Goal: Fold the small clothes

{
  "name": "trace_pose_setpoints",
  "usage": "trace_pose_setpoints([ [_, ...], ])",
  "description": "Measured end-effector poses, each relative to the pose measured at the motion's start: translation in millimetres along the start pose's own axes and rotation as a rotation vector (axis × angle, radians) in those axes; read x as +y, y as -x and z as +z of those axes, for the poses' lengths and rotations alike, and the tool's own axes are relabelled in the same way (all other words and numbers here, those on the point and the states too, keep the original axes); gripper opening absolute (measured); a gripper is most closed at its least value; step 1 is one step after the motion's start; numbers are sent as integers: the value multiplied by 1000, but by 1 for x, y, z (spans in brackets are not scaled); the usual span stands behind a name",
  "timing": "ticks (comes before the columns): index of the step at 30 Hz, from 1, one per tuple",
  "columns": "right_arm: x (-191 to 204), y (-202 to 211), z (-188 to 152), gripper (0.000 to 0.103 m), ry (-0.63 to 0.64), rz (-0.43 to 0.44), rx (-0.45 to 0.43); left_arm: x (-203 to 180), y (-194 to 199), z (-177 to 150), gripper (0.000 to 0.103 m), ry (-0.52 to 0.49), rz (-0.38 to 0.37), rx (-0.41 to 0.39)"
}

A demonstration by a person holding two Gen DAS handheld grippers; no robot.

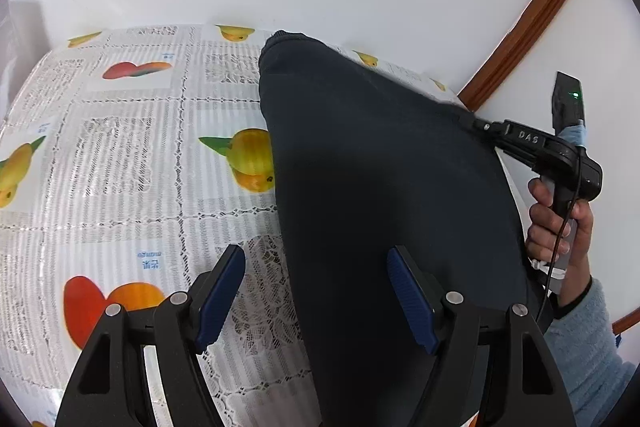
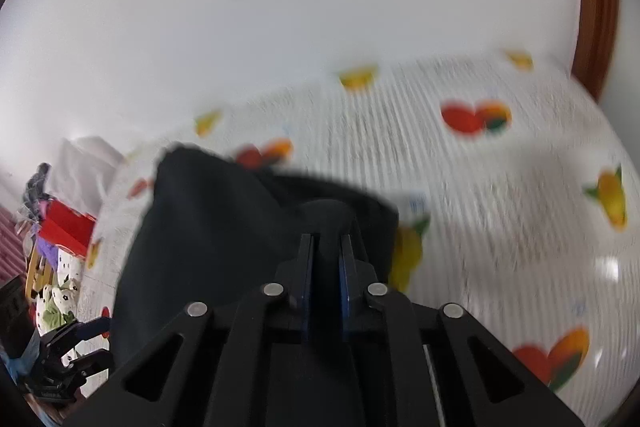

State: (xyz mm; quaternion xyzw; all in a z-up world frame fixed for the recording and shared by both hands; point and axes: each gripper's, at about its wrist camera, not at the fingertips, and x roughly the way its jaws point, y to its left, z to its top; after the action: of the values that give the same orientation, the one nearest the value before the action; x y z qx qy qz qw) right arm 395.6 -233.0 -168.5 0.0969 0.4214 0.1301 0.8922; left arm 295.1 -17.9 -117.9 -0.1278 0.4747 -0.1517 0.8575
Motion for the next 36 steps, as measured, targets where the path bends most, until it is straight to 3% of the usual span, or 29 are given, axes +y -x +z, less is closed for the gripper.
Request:
trace_pose_setpoints([
  [2,-4,3,0,9,-7,8,-40,0,-1,0,72,-1,-5,3],
  [6,-15,-13,3,9,-60,6,13,-2,0,-2,72,-9,-3,6],
  [10,-21,1,3,13,-80,-2,8,-5,5,-6,72,-35,11,-1],
  [14,-24,30,-15,29,-77,-3,7,-11,12,-15,72,-62,25,-18],
  [17,-22,50,-37,32,-59,16,8,-13,17,-24,72,-54,13,-10],
  [22,-19,48,-64,28,-47,44,75,-14,24,-37,72,-24,10,-9],
  [23,-20,45,-65,10,-51,59,84,-14,25,-40,72,-19,10,-12],
  [24,-22,46,-65,3,-50,86,76,-14,26,-42,72,-13,13,-12],
  [29,-35,62,-68,3,-92,117,17,-16,31,-56,72,-7,29,-3],
  [34,-27,101,-86,8,-17,18,-43,-18,38,-72,72,-33,58,-3],
  [36,-27,120,-102,17,8,3,-48,-18,42,-82,72,-41,73,-6],
])
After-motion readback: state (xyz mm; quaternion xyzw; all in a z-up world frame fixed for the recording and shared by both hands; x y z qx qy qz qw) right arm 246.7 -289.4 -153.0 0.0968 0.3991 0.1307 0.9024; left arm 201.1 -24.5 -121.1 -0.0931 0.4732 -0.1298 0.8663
